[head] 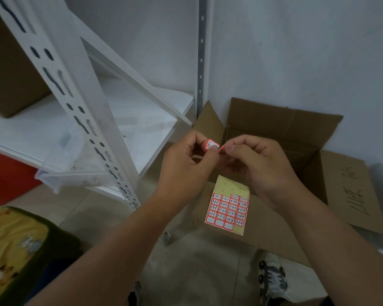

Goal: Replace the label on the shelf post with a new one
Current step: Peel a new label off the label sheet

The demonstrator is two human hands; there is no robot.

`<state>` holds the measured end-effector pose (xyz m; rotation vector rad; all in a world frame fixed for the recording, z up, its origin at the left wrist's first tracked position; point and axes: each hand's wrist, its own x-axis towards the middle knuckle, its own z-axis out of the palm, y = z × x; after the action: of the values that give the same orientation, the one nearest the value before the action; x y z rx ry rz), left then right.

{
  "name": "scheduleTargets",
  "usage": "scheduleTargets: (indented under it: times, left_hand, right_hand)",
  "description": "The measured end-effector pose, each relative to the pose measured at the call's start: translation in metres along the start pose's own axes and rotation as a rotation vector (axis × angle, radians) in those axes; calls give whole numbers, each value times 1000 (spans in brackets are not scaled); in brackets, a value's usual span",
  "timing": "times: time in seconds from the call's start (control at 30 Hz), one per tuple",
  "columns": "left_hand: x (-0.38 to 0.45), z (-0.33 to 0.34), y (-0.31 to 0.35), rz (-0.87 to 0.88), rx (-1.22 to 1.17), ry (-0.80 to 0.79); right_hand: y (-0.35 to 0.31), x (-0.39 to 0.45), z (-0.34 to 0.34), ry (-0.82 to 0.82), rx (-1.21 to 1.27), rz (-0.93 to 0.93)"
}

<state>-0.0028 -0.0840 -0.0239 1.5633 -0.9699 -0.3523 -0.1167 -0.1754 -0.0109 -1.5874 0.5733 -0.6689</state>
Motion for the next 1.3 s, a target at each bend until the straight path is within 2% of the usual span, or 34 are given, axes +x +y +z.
scheduleTargets:
  times: [0.23, 0.6, 0.87, 1.1, 1.3]
  left_hand:
    - [1, 0, -2, 17, 14, -23]
    - [2, -4, 3, -90, -350, -32]
    - [2, -12, -1, -22, -246, -21]
    - [4, -17, -4, -15, -138, 13]
    - [1, -24, -4, -43, -173, 79]
  right_hand:
    - [1, 0, -1, 14, -38, -9]
    - [0, 5, -1, 141, 129, 38]
    - [-9, 2, 13, 70, 7, -114]
    - [-14, 12, 27, 131, 37, -177]
    - [-16, 12, 37, 135, 34, -207]
